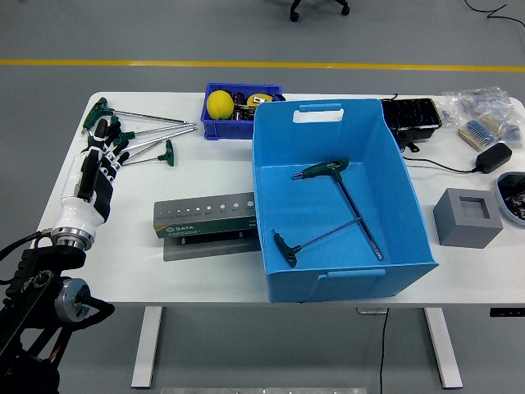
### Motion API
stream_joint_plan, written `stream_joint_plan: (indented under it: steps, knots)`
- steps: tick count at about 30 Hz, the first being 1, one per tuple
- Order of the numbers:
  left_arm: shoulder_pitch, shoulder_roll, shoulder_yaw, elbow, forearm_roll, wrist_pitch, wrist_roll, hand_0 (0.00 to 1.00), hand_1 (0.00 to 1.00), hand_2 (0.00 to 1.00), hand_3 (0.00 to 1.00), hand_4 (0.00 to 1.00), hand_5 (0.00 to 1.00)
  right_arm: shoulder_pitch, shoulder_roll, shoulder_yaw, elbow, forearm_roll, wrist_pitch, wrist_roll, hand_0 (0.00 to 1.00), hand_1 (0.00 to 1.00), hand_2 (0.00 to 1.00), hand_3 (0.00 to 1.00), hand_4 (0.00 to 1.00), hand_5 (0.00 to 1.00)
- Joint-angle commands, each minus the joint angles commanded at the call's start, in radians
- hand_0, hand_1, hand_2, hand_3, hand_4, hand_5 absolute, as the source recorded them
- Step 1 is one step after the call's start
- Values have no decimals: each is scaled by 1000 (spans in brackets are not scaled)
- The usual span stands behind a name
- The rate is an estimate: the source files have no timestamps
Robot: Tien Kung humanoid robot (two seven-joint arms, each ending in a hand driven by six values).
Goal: Lift tool from toolbox,place it in box,lift tool from toolbox,place it in box
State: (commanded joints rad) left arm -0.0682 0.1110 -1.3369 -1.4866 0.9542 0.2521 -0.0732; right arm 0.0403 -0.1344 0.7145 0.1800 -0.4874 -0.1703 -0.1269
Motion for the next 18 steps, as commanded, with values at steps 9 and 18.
stream_joint_plan:
  steps: [9,18]
  knots:
    - [0,5,-6,1,10,-17,13,882,860,931,827,998,851,-3,1,1,0,-9,0,-4,719,673,766,724,913,875]
    - [-3,6,3,4,19,-23,20,874,853,928,828,998,857,-2,0,-1,0,-7,-1,-3,719,673,765,724,911,873]
